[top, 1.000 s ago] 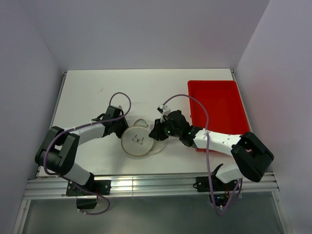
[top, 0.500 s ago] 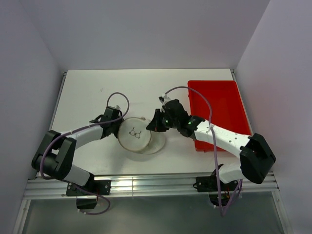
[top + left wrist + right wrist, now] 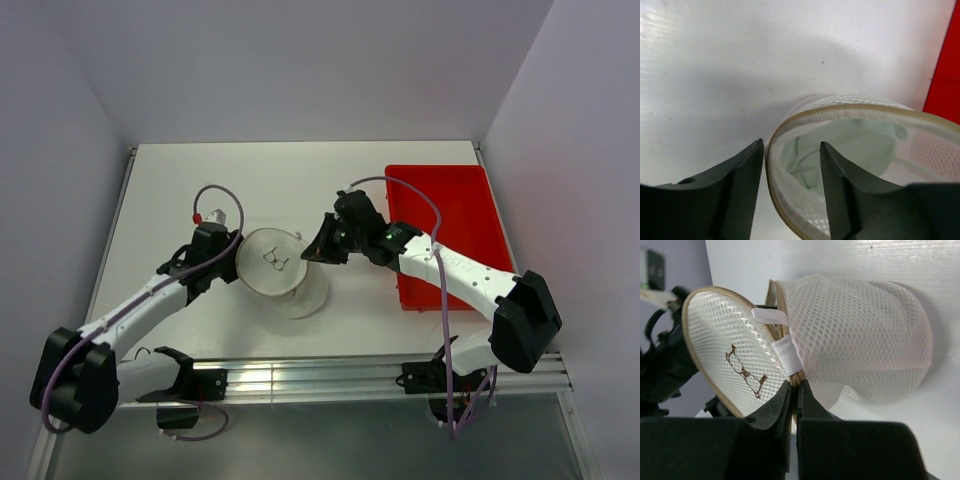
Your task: Place the bra in the laundry bag and zip it closed
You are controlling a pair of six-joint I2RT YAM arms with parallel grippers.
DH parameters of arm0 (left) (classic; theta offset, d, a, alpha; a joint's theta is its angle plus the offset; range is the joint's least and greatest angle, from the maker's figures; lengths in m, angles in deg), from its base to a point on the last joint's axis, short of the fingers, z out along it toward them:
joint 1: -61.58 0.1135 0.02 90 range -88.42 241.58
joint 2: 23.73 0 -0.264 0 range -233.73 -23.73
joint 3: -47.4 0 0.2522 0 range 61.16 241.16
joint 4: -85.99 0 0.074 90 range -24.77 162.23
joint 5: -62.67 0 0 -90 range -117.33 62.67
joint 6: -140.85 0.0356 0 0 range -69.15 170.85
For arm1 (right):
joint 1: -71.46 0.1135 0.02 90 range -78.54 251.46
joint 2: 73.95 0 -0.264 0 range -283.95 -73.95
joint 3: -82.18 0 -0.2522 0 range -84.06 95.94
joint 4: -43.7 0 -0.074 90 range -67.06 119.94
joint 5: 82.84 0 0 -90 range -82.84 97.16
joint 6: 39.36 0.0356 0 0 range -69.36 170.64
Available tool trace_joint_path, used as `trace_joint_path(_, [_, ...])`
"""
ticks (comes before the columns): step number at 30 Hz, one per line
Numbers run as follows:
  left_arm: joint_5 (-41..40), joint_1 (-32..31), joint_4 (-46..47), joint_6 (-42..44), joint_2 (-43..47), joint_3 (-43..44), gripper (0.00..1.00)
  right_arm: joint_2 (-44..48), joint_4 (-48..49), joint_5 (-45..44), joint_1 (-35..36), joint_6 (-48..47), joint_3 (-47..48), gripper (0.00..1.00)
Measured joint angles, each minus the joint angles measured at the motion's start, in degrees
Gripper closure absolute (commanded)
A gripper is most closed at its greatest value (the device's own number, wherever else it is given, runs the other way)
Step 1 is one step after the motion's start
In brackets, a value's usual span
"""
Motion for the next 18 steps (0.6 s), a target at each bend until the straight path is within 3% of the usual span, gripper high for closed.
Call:
trace_joint_path(8, [-9.7, 0.0, -8.4, -1.2, 15.5, 0.4, 0.39, -2.7, -2.6, -0.4, -0.3, 2.7, 4.3, 1.00])
trace_joint_path(18, [-18.7, 0.3, -18.9, -4.6, 33.9, 0.5, 0.49, -8.0, -5.8, -0.3, -1.2, 3.3, 8.9, 1.00])
